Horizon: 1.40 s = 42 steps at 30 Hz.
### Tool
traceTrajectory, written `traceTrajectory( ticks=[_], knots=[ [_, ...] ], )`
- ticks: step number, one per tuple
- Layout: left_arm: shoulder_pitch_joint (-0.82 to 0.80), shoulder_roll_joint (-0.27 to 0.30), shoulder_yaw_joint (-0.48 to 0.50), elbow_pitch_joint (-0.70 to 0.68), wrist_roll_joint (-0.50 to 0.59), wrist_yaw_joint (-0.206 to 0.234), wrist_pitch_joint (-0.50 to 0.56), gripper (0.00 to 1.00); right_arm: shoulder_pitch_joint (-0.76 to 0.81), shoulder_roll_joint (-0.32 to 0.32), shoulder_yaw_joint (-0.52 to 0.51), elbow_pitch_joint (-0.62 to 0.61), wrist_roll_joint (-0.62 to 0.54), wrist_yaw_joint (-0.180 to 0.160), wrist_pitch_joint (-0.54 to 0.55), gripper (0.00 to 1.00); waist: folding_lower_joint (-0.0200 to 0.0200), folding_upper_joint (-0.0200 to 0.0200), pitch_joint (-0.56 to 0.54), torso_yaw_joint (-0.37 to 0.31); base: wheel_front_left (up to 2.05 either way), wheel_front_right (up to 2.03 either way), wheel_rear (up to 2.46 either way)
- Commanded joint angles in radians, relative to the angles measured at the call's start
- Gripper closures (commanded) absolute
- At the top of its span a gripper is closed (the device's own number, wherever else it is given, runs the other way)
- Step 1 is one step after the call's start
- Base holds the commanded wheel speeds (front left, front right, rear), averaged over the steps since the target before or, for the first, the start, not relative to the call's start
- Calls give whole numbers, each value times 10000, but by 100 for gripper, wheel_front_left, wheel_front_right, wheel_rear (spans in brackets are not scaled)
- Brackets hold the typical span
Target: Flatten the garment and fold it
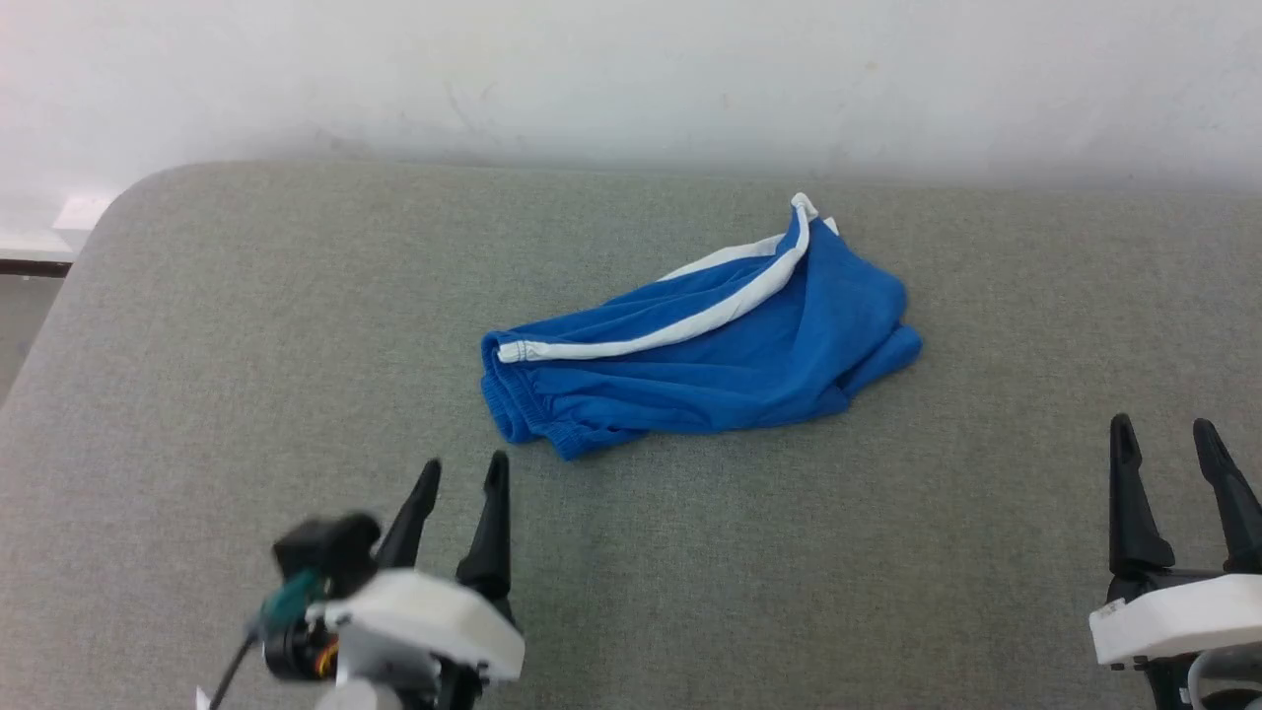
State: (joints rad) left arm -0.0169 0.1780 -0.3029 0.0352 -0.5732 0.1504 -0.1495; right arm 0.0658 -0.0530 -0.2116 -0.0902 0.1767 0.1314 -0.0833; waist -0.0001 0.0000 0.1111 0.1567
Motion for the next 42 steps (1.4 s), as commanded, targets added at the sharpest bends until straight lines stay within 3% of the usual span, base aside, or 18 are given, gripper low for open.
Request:
traceTrajectory(
  ticks=[1,12,21,29,30,31,32,38,42],
  knots=[
    [-424,96,-81,99,34,-16,400,0,-107,26,14,-42,-63,-7,-49,0,1,0,35,-6,0,0,0],
    [-2700,258,-269,1294,-736,176,3624,0,-343,27,119,-115,17,-7,23,0,1,0,974,-182,0,0,0],
    [-3709,317,-82,2371,-953,620,4605,0,-858,27,149,-37,-36,-7,-11,0,1,0,1764,-530,0,0,0],
    [-3936,110,-130,2989,-1443,621,5413,0,-1063,27,143,122,-11,-7,-64,0,1,0,2019,-566,0,0,0],
    [-3924,40,-107,3049,-1571,605,5510,24,-1109,27,160,163,-10,-7,-65,0,1,0,2037,-559,0,0,0],
    [-3918,0,-106,3089,-1654,555,5560,89,-1163,27,185,203,-20,-7,-66,0,1,0,2050,-553,0,0,0],
    [-3911,-13,-124,3126,-1698,499,5591,100,-1221,28,217,231,-42,-7,-62,0,1,0,2059,-544,0,0,0],
    [-3925,-128,22,3153,-1924,272,5267,100,-1786,28,598,54,-483,-7,314,0,1,0,2041,-430,0,0,0],
    [-3940,-185,-7,3039,-1984,119,5146,100,-2684,28,923,-98,-520,-7,1228,0,1,0,2055,-326,0,0,0]
  ],
)
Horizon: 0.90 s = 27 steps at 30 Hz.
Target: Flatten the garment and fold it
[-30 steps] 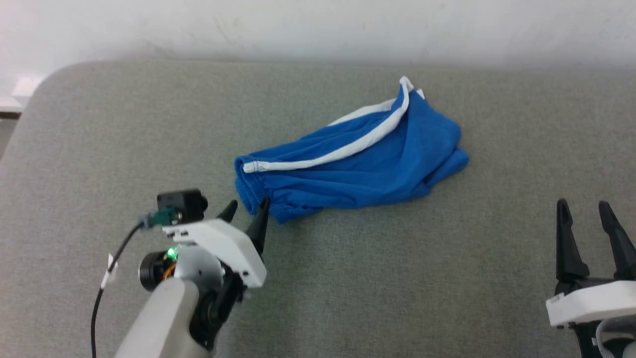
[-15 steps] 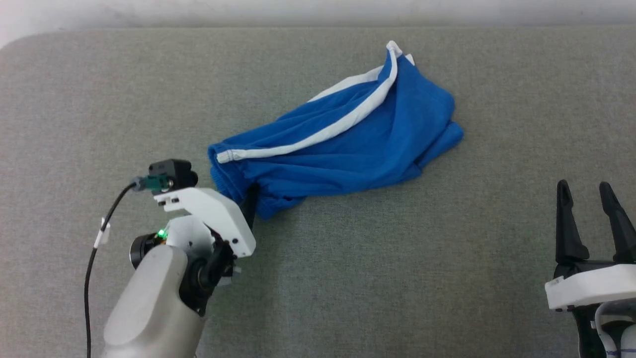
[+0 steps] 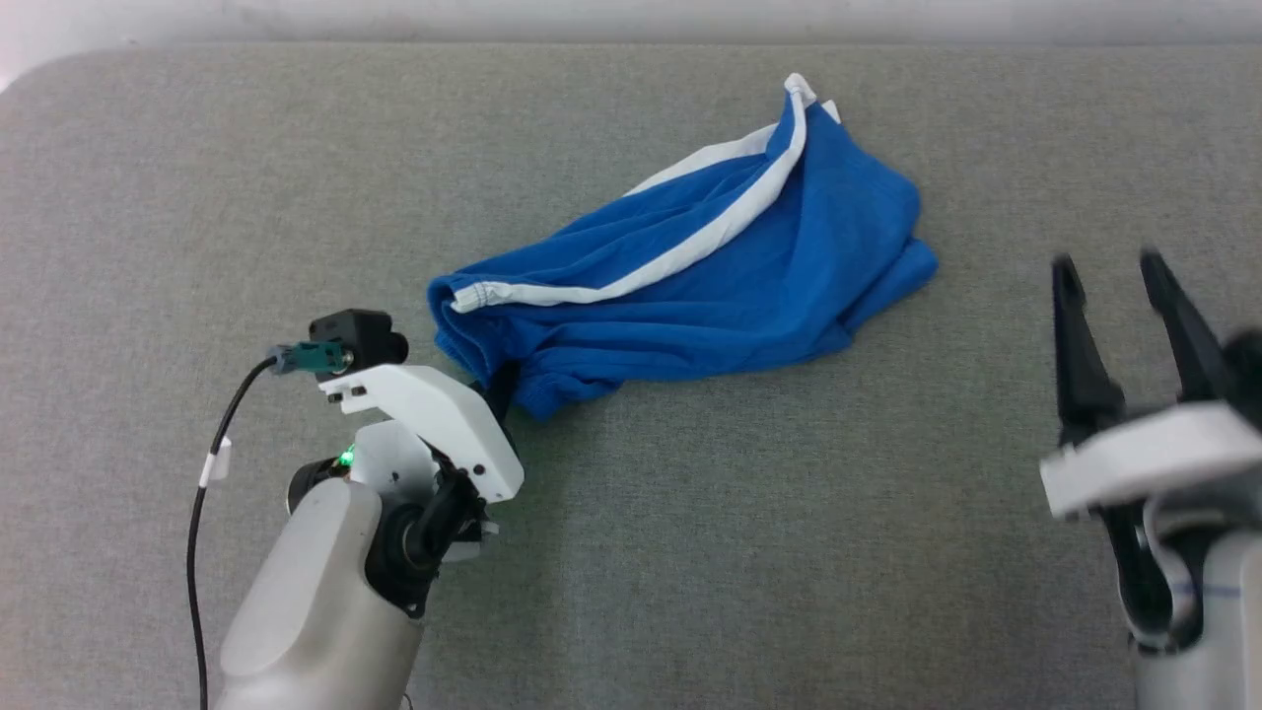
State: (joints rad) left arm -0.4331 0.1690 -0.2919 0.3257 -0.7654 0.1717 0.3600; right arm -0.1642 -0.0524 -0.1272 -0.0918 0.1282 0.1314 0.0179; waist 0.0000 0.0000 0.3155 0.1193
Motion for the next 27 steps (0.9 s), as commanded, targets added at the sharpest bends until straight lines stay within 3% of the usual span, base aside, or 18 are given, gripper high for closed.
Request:
traceTrajectory(
  ticks=[1,9,16,27],
  knots=[
    [215,-106,-144,98,-60,-127,33,100,-664,22,147,-95,-78,-7,532,0,0,0,25,76,0,0,0],
    [4,-257,-385,-81,-21,-318,-33,100,-2985,22,-189,1185,443,-7,3559,0,0,0,260,372,0,0,0],
    [-215,-396,-558,20,6,-419,-84,100,-3929,22,-133,2558,163,-7,4945,0,0,0,438,624,0,0,0],
    [-507,-576,-733,359,-35,-570,-226,100,-4365,22,122,4188,-38,-7,5363,0,0,0,678,864,0,0,0]
  ],
)
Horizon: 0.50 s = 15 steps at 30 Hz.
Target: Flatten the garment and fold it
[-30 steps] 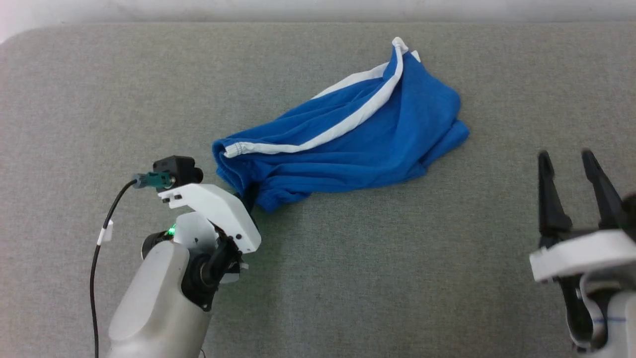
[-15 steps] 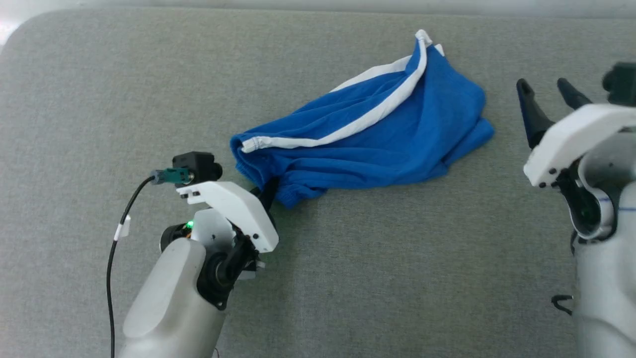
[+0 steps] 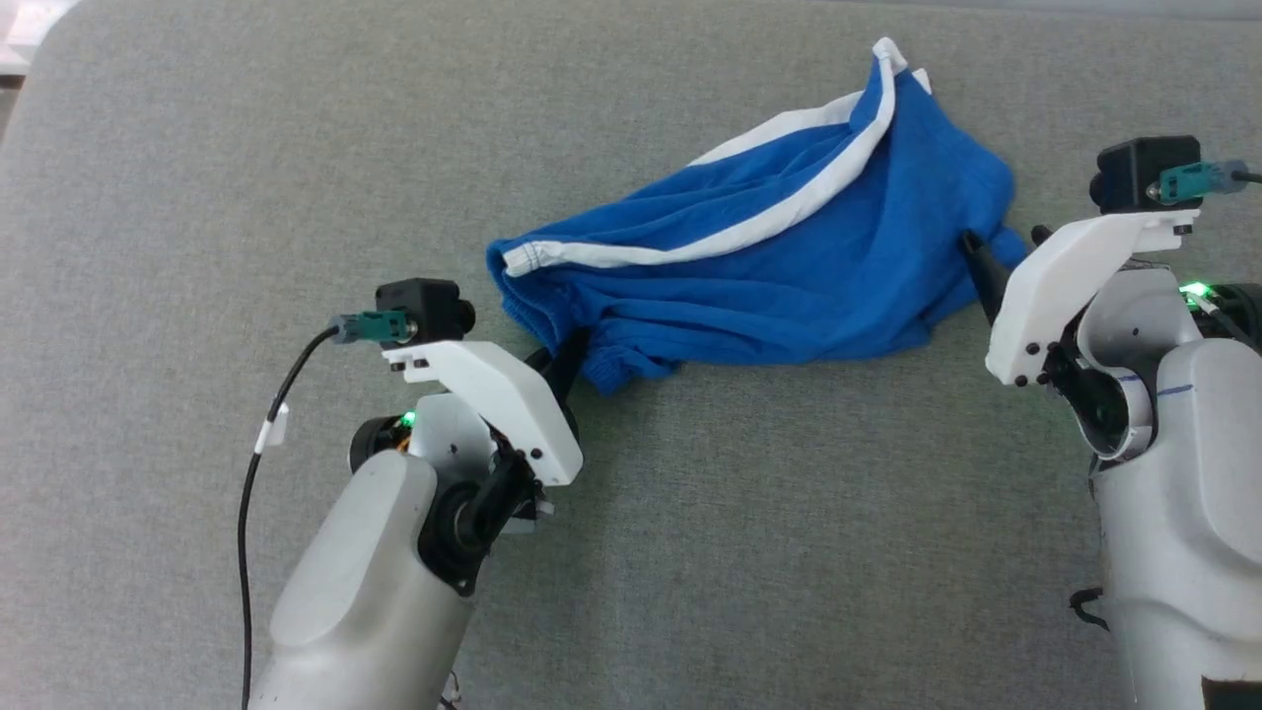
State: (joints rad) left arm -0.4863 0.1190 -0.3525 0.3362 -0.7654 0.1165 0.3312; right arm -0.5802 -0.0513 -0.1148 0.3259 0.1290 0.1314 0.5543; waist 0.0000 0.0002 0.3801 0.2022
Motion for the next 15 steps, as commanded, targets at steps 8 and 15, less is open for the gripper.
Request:
traceTrajectory(
  ticks=[8,15],
  knots=[
    [-142,-213,-290,469,-90,-114,1,100,-581,11,-239,950,200,-7,-231,0,0,-2,141,254,0,0,0],
    [-275,-314,-390,583,-163,-157,-64,100,-860,11,-116,1655,388,-7,-167,78,0,-2,273,390,0,0,0]
  ],
)
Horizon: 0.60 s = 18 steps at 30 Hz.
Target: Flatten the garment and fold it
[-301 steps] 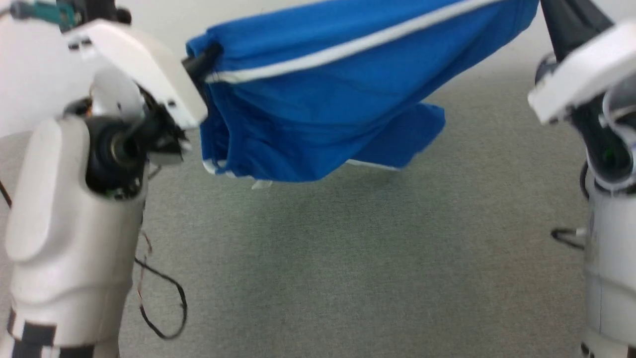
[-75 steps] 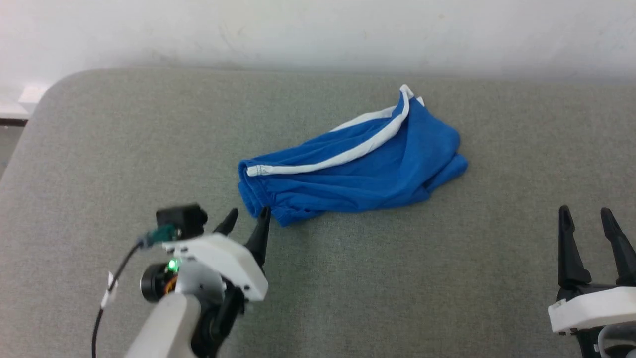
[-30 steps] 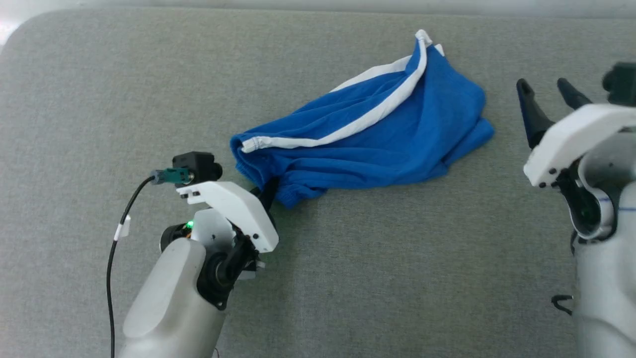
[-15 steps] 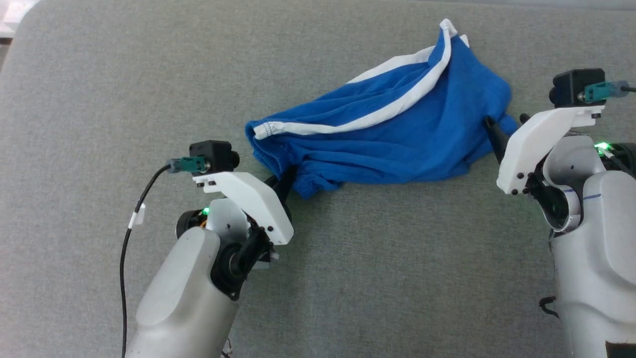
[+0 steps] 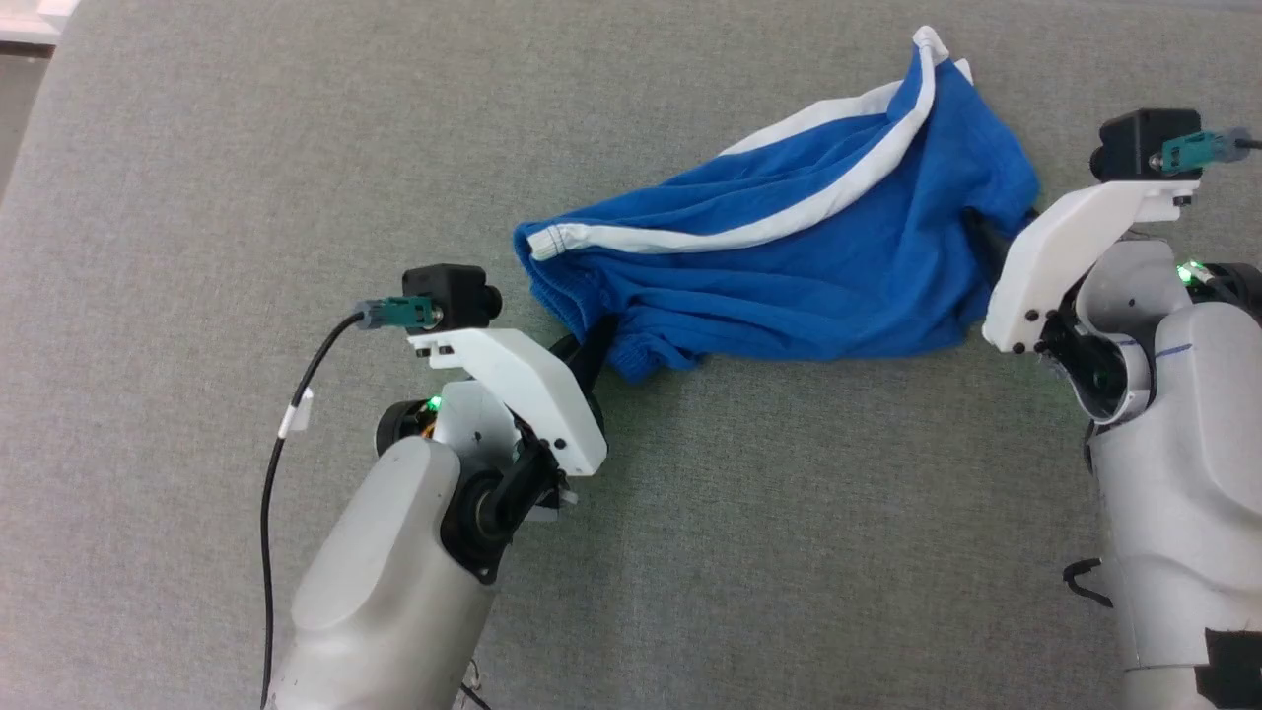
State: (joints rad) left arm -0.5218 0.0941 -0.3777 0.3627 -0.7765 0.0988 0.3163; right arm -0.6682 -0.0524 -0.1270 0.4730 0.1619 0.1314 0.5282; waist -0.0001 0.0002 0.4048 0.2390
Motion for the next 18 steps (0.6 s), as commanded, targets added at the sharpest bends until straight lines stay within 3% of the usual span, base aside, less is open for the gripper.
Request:
traceTrajectory(
  ticks=[1,10,18],
  knots=[
    [56,-77,-150,338,-60,16,73,100,-19,22,-30,253,37,-7,119,100,1,-2,40,30,0,0,0],
    [-23,-106,-29,510,-215,-36,-206,100,-226,22,-386,497,30,-7,-338,100,1,-2,-187,-108,0,0,0],
    [543,101,252,59,-516,-52,-347,100,437,22,-868,34,792,-7,-1164,100,1,-2,-796,-487,0,0,0]
  ],
)
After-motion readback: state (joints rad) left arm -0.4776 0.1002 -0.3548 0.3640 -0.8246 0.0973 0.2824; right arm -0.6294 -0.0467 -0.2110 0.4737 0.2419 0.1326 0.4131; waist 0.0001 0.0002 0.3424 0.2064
